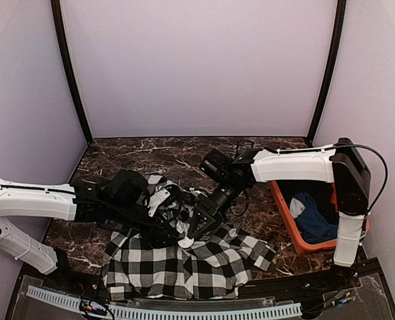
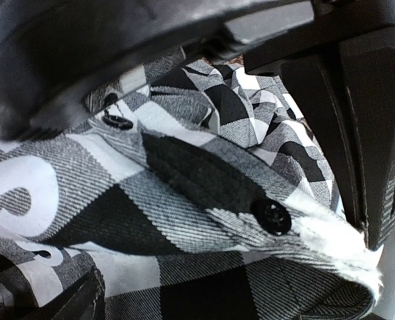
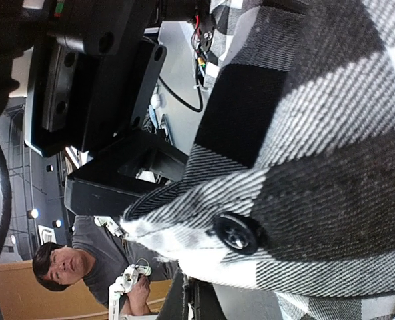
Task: Pin the brooch onto the clothing
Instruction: Cross the brooch on the flattened clothing.
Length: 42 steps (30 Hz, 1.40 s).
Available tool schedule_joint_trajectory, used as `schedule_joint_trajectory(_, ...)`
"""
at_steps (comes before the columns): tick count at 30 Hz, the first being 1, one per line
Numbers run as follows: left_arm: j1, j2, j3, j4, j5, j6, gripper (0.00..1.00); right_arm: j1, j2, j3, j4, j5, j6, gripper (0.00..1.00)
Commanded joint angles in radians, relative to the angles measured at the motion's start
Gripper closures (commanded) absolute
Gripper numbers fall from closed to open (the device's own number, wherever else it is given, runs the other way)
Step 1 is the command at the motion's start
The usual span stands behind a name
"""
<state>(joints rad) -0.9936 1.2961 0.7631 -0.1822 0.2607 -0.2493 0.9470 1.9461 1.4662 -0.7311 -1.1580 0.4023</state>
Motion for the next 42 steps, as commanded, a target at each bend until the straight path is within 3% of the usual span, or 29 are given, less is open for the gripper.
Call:
schedule_joint_trajectory(1, 0.004, -0.047, 0.052, -0.04, 0.16, 0.068, 0.05, -0.006, -0.03, -0.009, 0.037, 0.01, -0.002, 1.0)
schedule_joint_trajectory(8, 0.044, -0.019, 0.094, -0.157, 0.256, 0.154, 0.01, -0.017, -0.033, -0.015, 0.035, 0.015, -0.005, 1.0)
schedule_joint_trajectory(13, 0.049, 0.03, 0.155, -0.302, 0.232, 0.232, 0.01, -0.02, -0.033, -0.015, 0.034, 0.013, -0.006, 1.0)
schedule_joint_trajectory(19, 0.062, 0.029, 0.175, -0.363, 0.254, 0.293, 0.01, -0.025, -0.03, -0.019, 0.029, 0.018, -0.008, 1.0)
schedule_joint_trajectory(28, 0.177, -0.04, 0.139, -0.222, 0.336, 0.197, 0.01, -0.024, -0.026, -0.012, 0.017, 0.024, -0.015, 1.0)
schedule_joint_trajectory(42, 0.179, 0.071, 0.179, -0.098, 0.489, 0.148, 0.12, -0.023, -0.03, -0.007, 0.012, 0.032, -0.014, 1.0)
